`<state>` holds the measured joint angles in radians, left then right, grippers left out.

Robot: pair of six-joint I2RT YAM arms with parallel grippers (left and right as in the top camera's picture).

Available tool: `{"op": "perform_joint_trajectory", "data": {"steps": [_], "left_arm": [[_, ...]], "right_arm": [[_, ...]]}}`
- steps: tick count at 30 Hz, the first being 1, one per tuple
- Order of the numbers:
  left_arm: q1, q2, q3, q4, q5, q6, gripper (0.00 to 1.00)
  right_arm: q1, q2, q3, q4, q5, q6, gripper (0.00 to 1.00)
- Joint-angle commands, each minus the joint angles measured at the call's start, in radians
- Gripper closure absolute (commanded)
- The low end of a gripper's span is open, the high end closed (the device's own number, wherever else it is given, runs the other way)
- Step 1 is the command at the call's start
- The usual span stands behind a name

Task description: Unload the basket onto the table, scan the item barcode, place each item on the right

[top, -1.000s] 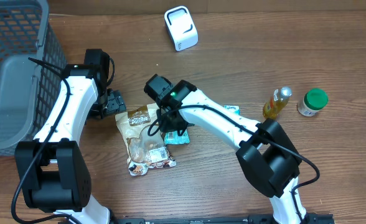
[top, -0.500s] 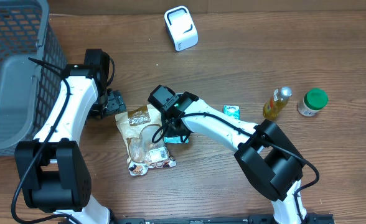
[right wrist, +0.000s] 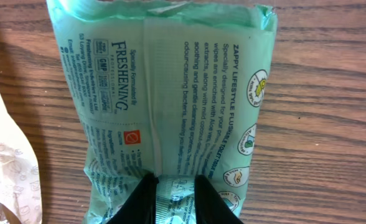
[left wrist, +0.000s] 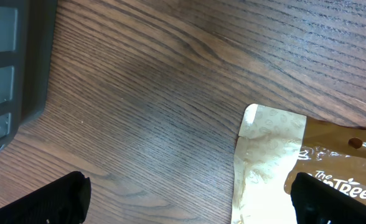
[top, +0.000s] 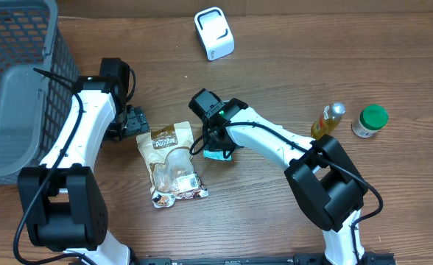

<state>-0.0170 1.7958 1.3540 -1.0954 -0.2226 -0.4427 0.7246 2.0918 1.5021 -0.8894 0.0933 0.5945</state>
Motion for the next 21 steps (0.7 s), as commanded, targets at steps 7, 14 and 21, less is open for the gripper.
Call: {"op": "perform_joint_trajectory", "data": {"steps": [7,14,21], "left_arm": [[0.003,0.011,0.0,0.001,-0.021,-0.007,0.01],[0.003,0.011,0.0,0.001,-0.021,-0.007,0.0],[0.003,0.011,0.0,0.001,-0.02,-0.007,0.0]], "right_arm": [[-0.014,0.03,0.071,-0.111,0.018,-0.018,0.63],[-0.014,0.03,0.149,-0.198,-0.077,-0.003,0.57],[-0.013,0.031,0.115,-0.205,-0.064,0.072,0.67]]}}
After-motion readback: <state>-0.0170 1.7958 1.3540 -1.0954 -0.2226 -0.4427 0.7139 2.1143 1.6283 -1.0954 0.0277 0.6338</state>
